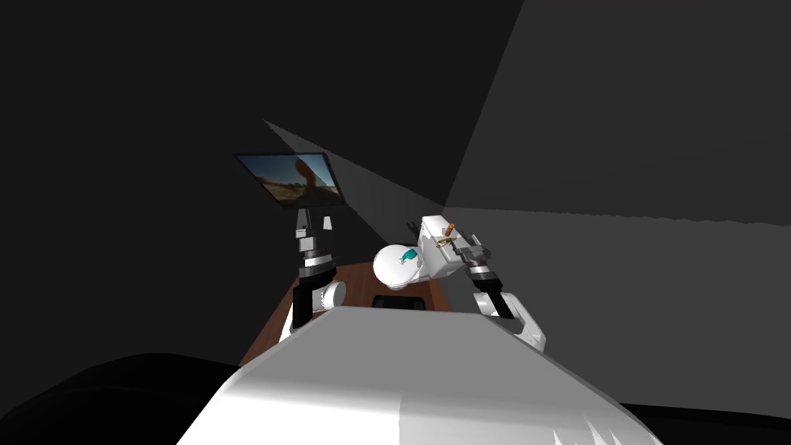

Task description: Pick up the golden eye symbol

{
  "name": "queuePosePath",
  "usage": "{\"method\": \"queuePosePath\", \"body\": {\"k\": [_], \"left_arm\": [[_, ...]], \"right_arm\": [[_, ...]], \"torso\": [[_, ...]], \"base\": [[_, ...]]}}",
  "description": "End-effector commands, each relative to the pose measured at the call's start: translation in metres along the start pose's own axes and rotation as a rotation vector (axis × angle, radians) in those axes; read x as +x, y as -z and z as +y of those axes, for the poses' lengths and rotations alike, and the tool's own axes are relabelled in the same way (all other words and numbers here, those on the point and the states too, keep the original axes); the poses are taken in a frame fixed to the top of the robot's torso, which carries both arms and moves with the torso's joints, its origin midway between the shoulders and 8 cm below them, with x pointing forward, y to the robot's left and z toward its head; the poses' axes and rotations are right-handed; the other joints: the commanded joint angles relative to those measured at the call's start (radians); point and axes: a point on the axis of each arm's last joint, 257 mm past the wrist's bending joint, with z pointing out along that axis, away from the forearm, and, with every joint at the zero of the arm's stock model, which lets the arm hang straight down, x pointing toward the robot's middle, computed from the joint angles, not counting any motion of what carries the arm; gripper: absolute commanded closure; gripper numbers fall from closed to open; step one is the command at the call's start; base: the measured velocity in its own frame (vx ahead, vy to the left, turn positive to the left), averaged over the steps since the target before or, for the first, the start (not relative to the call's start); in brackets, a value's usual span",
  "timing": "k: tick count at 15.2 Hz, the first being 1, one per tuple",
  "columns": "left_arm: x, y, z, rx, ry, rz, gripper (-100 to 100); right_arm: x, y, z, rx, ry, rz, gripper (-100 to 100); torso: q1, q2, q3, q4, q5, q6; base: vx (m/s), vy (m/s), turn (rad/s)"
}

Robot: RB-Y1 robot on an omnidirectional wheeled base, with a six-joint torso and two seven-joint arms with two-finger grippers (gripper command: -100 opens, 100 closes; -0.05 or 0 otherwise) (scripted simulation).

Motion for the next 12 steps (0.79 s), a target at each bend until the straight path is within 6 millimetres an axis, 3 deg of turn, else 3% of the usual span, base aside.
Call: {"method": "queuePosePath", "body": {"k": [1, 4, 5, 11, 12], "left_arm": [[0.0, 0.0, 0.0, 0.0, 0.0, 0.0, 0], [0.0, 0.0, 0.0, 0.0, 0.0, 0.0, 0], [0.0, 0.0, 0.0, 0.0, 0.0, 0.0, 0], [0.0, 0.0, 0.0, 0.0, 0.0, 0.0, 0], [0.0, 0.0, 0.0, 0.0, 0.0, 0.0, 0]], "right_arm": [[0.012, 0.002, -0.003, 0.003, 0.066, 0.022, -100], [0.012, 0.002, -0.003, 0.002, 0.102, 0.022, -100], [0.024, 0.004, -0.005, 0.004, 0.152, 0.043, -100], [0.035, 0.007, -0.007, 0.003, 0.27, 0.064, -100], [0.046, 0.009, -0.008, 0.003, 0.313, 0.085, -100]], "torso": [[0.0, 0.0, 0.0, 0.0, 0.0, 0.0], [0.0, 0.0, 0.0, 0.0, 0.0, 0.0], [0.0, 0.0, 0.0, 0.0, 0.0, 0.0], [0.0, 0.0, 0.0, 0.0, 0.0, 0.0], [0.0, 0.0, 0.0, 0.0, 0.0, 0.0]], "base": [[0.006, -0.001, 0.032], [0.004, -0.002, 0.026], [0.006, 0.0, 0.053], [0.006, -0.002, 0.03], [0.006, -0.001, 0.046]]}}
